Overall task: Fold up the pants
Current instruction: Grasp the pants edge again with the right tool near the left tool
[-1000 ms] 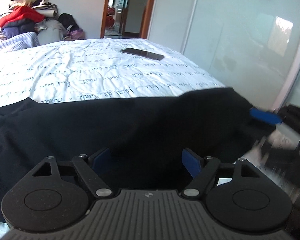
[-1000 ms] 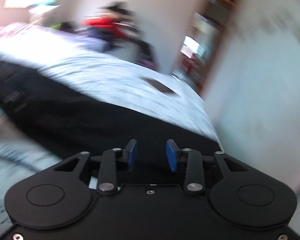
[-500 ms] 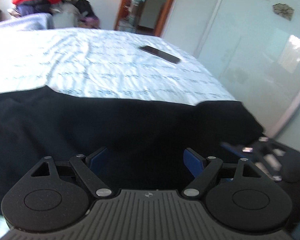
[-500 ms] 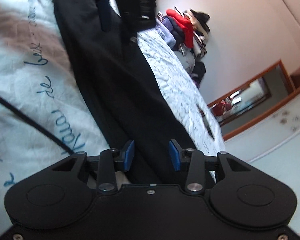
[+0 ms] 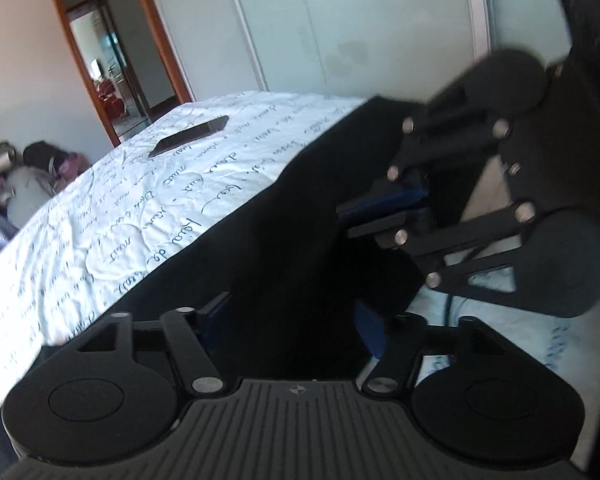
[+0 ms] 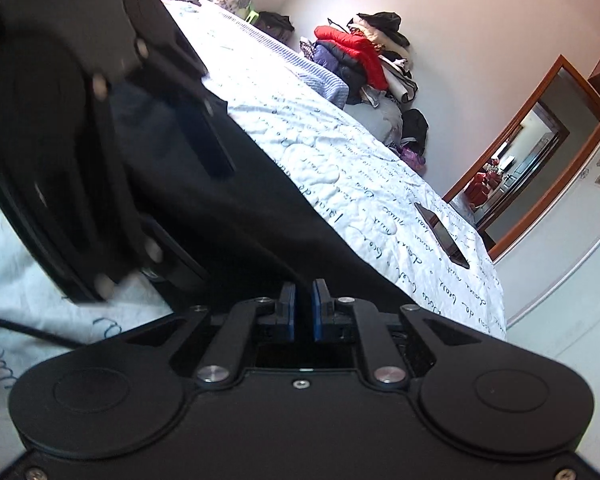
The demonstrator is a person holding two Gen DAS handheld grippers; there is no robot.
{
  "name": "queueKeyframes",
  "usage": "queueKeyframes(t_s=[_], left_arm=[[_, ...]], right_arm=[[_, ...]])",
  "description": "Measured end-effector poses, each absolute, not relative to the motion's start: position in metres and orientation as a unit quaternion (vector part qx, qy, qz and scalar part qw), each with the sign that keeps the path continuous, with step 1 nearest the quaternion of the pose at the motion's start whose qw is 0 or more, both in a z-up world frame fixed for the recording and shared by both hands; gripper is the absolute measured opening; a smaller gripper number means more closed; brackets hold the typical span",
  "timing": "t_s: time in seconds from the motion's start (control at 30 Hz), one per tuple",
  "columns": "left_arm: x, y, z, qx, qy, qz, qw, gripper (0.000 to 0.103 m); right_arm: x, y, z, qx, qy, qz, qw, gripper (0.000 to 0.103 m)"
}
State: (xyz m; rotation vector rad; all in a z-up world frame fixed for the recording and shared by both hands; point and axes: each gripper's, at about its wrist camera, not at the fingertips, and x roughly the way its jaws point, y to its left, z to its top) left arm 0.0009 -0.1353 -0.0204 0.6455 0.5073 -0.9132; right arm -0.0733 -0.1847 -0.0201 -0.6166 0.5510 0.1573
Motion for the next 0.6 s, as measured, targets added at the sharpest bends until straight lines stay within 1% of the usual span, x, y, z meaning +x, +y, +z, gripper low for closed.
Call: queueKeyframes(t_s=[0.03, 0.2, 0.27, 0.3, 0.43, 0.53, 0.6], left_arm=[[0.002, -0.139, -0.024, 0.312, 0.237, -0.422, 0.817, 0.062], [0.003, -0.148, -0.034, 0.335, 0.223, -0.400, 0.823, 0.030], [0.002, -0.145, -0.033, 0.319, 0.227, -0.412, 0.823, 0.022], [0.002, -0.143, -0.032, 0.310, 0.230, -0.416, 0.823, 0.021], [0.004, -0.136, -0.029, 0.271, 0.235, -0.424, 0.832, 0.020], [0.014, -0.133, -0.026, 0.232, 0.254, -0.428, 0.836, 0.020], [0.020, -0.132, -0.023, 0.213, 0.265, -0.427, 0.838, 0.020]], right_arm=[[-0.069, -0.184, -0.023, -0.300, 0.267, 0.076, 0.912, 0.008], [-0.062, -0.187, -0.031, -0.290, 0.270, 0.076, 0.915, 0.008], [-0.053, -0.191, -0.031, -0.284, 0.270, 0.074, 0.917, 0.008], [-0.052, -0.192, -0.032, -0.281, 0.269, 0.072, 0.918, 0.008], [-0.059, -0.208, -0.032, -0.239, 0.272, 0.053, 0.931, 0.009], [-0.065, -0.250, -0.030, -0.130, 0.285, -0.004, 0.950, 0.010], [-0.073, -0.293, -0.030, -0.022, 0.283, -0.069, 0.956, 0.017]])
